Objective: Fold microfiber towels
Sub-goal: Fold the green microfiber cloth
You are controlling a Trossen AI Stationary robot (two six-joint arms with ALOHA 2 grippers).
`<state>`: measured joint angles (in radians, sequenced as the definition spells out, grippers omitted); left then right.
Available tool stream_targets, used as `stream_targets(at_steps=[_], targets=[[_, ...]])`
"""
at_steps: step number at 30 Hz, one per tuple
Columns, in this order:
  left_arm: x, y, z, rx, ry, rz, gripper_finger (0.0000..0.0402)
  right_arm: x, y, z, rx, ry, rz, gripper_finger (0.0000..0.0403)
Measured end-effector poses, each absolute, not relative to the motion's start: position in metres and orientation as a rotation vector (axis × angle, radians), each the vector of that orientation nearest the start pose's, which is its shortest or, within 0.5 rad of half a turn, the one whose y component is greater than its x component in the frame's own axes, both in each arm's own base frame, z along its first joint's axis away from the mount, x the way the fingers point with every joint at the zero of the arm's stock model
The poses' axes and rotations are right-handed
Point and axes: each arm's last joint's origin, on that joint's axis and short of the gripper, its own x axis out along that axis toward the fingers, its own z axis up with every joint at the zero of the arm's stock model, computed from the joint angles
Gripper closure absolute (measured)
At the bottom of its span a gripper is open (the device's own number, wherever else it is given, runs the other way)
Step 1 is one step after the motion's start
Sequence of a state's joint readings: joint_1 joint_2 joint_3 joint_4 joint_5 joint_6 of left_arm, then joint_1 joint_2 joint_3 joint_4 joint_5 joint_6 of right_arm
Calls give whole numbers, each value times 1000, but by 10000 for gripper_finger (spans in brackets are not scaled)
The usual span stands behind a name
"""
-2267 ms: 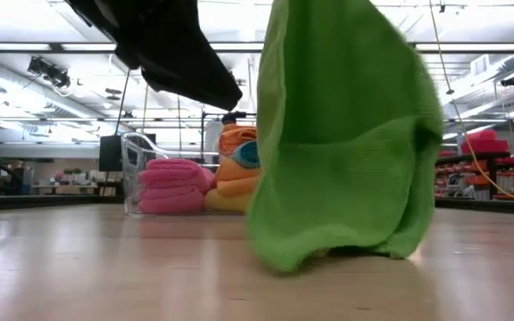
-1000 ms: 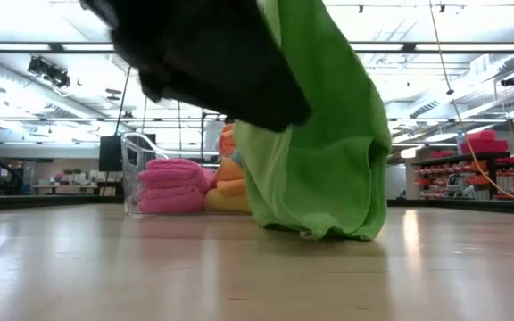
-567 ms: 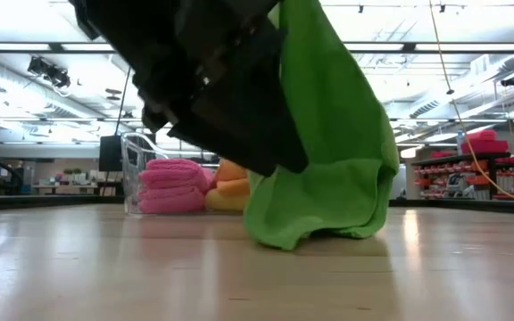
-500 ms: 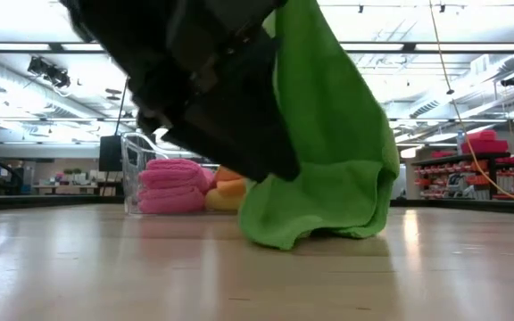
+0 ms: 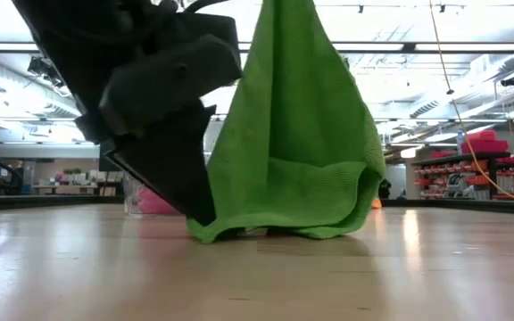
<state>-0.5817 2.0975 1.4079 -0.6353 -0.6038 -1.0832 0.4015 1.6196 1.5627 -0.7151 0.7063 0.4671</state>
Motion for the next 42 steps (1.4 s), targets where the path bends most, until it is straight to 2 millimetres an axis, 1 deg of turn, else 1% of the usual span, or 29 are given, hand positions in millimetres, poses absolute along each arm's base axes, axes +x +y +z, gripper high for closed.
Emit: stream_targets(at_steps=[7, 13, 16, 18, 23, 26, 28, 32, 37, 40, 42], targets=[[338, -206, 131, -209, 994, 574, 270, 325, 118, 351, 39, 570, -431, 388], [335, -205, 132, -216, 1062, 560, 273, 325, 118, 351, 33, 572, -429, 388], [327, -205, 135, -172, 1101, 572, 270, 325, 118, 351, 31, 572, -428, 388], [322, -207, 140, -136, 1087, 578, 268, 325, 118, 350, 20, 575, -425, 388], [296, -217, 157, 87, 947, 660, 273, 325, 118, 350, 15, 579, -425, 388], [283, -225, 169, 139, 852, 660, 287, 324, 117, 350, 12, 583, -426, 388], [280, -229, 172, 158, 825, 651, 300, 324, 117, 350, 12, 583, -425, 388], [277, -228, 168, 194, 819, 654, 334, 324, 117, 350, 13, 582, -426, 388], [272, -211, 148, 212, 841, 669, 388, 324, 117, 350, 13, 582, -425, 388], [273, -200, 139, 154, 838, 600, 392, 325, 117, 350, 13, 581, -425, 388], [273, -193, 134, 100, 844, 510, 388, 325, 117, 350, 15, 578, -425, 388]])
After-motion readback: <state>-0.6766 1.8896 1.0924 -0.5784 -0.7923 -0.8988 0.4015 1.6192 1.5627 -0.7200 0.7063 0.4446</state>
